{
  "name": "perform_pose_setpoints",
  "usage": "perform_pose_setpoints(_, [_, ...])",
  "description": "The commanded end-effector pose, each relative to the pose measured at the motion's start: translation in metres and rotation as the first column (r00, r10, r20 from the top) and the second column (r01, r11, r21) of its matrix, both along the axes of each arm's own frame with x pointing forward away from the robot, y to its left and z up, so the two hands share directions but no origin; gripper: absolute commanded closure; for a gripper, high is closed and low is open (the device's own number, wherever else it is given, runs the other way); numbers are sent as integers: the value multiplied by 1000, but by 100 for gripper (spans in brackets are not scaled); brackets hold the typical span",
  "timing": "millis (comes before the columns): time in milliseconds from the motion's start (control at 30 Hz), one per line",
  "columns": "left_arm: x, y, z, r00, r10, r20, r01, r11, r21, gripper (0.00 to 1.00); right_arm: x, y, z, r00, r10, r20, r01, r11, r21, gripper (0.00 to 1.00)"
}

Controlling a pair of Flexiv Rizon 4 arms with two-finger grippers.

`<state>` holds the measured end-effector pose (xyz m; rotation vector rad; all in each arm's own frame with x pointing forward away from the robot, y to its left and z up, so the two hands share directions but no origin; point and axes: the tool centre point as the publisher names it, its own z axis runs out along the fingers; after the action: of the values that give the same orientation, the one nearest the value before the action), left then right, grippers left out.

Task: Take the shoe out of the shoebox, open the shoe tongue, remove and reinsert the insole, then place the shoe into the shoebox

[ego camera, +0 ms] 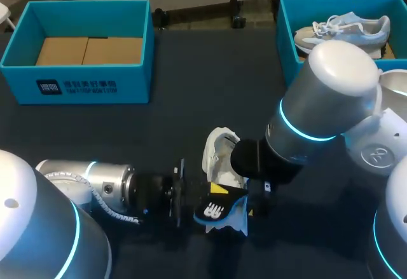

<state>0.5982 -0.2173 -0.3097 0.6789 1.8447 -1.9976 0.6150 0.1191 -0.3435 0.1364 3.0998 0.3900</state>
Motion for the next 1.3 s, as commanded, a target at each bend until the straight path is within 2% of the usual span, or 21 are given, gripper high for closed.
perform_pose_setpoints(33, [4, -5, -6, 999, 45, -5, -45, 999, 2, 100, -1, 1, -2, 1000, -2, 3, 2, 1000, 0, 0])
perform_pose_setpoints(633, [21, -7, -23, 996, 80, 44, -84, 993, 82, 100, -1, 1, -2, 1000, -2, 3, 2, 1000, 0, 0])
perform_pose_setpoints(1000, [42, -10, -37, 991, 120, 60, -128, 981, 146, 100, -1, 1, -2, 1000, -2, 3, 2, 1000, 0, 0])
perform_pose_setpoints(1300, [36, -6, -36, 994, 100, 53, -108, 980, 165, 100, -1, 1, -2, 1000, -2, 3, 2, 1000, 0, 0])
